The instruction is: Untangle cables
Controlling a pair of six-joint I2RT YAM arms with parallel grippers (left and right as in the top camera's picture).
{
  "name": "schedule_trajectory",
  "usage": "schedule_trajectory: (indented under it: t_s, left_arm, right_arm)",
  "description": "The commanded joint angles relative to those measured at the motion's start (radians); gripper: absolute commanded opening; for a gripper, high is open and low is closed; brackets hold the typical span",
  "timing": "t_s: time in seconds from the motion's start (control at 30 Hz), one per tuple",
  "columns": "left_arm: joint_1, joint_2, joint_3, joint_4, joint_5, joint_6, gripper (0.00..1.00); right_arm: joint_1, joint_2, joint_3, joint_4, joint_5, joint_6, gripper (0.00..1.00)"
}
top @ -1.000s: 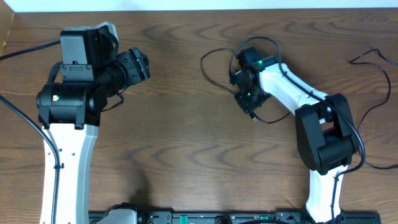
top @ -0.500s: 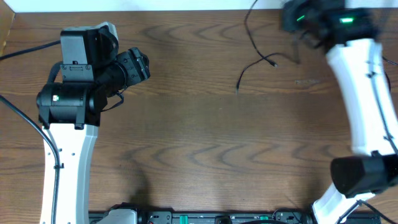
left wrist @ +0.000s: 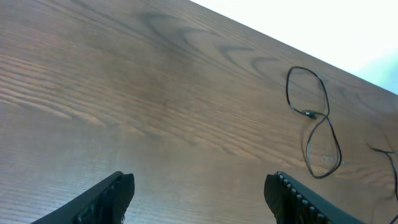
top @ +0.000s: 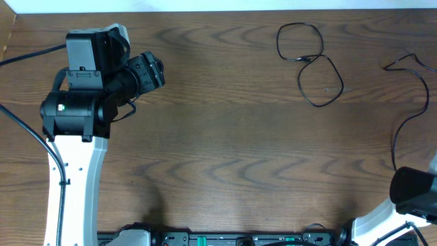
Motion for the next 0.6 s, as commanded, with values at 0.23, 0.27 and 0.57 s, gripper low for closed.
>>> schedule_trajectory:
  t_s: [0.23, 0.27, 0.57]
  left_arm:
    - [0.004, 0.007, 0.009, -0.002, -0.013, 0.021, 0.72]
    - [0.004, 0.007, 0.009, -0.003, -0.013, 0.021, 0.73]
    - [0.004, 0.007, 0.009, -0.017, -0.013, 0.021, 0.98]
  right_arm:
    - [0.13, 0.128, -0.004, -0.267, -0.193, -0.071, 0.79]
    - [0.145, 0.147, -0.004, -0.281, -0.194, -0.057, 0.83]
    - [0.263, 0.326, -0.004, -0.317, -0.192, 0.081, 0.86]
